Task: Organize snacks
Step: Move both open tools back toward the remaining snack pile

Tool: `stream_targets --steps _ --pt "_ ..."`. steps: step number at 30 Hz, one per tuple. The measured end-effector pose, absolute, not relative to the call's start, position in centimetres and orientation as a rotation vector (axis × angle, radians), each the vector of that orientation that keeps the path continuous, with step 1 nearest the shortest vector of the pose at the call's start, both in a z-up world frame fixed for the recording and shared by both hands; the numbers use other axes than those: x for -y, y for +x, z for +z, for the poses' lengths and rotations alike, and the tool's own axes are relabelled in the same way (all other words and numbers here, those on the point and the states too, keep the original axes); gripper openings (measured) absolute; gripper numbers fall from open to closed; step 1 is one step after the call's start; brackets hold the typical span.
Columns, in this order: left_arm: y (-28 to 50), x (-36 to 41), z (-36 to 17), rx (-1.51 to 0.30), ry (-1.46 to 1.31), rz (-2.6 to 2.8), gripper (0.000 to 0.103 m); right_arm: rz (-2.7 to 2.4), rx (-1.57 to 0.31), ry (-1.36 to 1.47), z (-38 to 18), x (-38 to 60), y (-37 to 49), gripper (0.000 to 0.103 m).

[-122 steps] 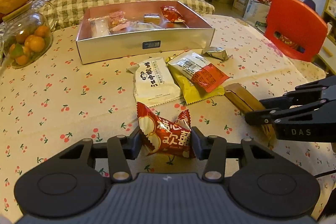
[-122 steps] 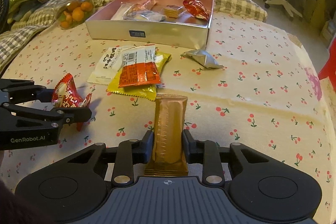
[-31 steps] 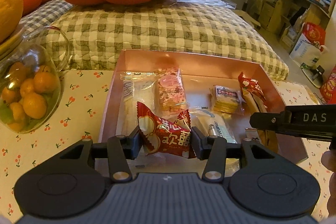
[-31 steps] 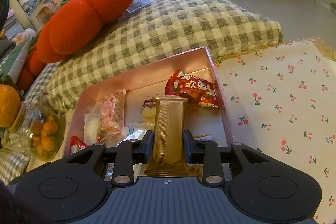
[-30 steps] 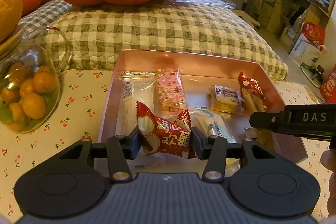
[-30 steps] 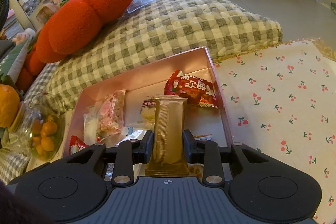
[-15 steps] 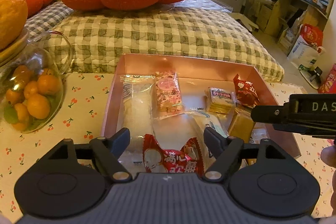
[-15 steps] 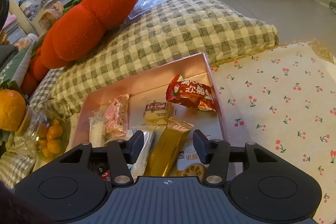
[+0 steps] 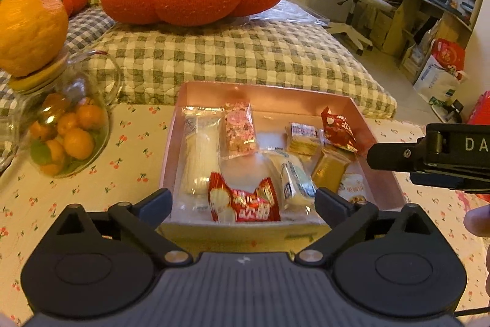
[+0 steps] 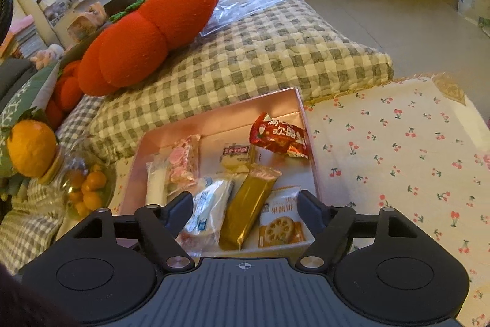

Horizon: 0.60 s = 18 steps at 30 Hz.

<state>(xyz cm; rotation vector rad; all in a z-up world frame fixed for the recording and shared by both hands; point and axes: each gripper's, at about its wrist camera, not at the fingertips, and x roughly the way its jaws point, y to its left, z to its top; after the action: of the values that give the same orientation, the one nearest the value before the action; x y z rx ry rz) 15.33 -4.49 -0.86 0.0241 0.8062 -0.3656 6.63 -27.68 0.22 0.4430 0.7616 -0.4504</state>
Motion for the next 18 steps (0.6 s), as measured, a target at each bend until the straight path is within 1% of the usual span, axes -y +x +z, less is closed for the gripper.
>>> stream_targets --steps 6,18 --pt "13.5 4.0 -0.4 -0.816 0.04 -0.367 0.102 -0.439 -0.786 0.396 1.1 25.9 5.2 0.082" --pt "9.6 2.5 -0.3 -0.828 0.044 -0.353 0.102 -0.421 -0.832 0.316 1.4 22.5 2.0 0.083"
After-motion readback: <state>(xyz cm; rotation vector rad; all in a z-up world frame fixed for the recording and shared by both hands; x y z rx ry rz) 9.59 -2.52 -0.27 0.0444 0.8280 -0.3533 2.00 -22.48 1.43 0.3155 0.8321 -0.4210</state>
